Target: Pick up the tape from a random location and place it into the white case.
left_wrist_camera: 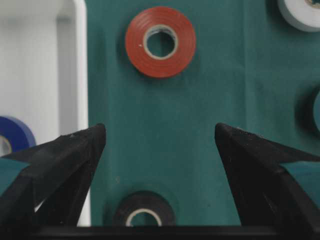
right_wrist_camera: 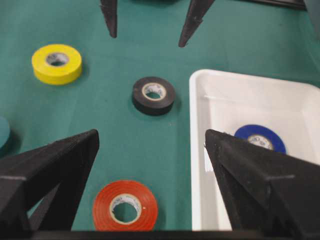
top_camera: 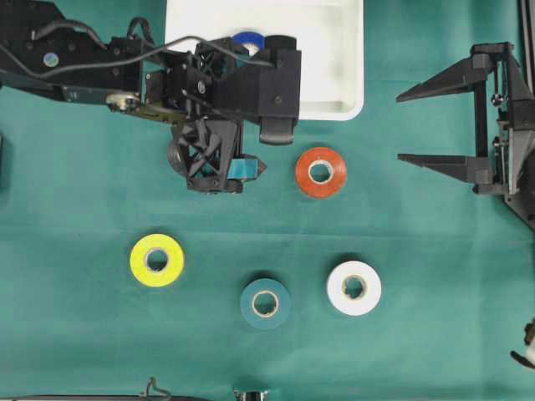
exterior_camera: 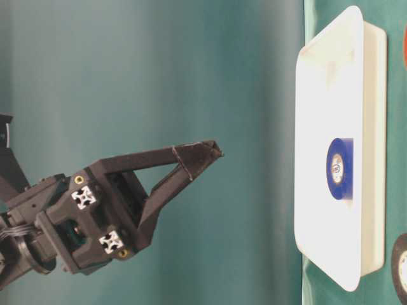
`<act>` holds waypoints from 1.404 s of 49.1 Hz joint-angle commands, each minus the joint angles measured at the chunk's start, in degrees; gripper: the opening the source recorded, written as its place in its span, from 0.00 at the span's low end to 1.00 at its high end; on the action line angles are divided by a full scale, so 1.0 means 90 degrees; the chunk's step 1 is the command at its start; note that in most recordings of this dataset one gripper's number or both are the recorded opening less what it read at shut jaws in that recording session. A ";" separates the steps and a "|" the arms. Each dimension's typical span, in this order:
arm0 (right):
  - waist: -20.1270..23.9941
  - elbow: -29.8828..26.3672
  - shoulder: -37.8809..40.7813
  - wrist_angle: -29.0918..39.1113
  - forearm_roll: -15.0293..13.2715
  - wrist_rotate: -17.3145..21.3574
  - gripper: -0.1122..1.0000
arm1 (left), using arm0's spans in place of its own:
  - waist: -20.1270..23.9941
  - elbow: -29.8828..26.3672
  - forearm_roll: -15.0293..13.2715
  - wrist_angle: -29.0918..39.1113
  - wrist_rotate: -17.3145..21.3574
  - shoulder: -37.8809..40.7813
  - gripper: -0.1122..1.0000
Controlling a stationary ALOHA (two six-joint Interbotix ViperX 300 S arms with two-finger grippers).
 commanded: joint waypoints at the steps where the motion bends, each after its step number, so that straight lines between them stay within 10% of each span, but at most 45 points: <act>1: -0.0010 -0.0176 0.0020 -0.0049 0.0000 0.0010 0.93 | 0.0068 -0.0049 0.0010 -0.0059 -0.0010 -0.0244 0.99; 19: -0.0010 -0.0195 0.0020 -0.0020 0.0000 0.0029 0.93 | 0.0107 0.0605 0.0010 -0.0215 0.0010 -0.1123 0.99; 69: -0.0010 -0.0107 0.0020 0.0010 0.0000 0.0020 0.93 | 0.0195 0.5186 -0.0020 -0.3477 -0.0010 -0.5195 0.99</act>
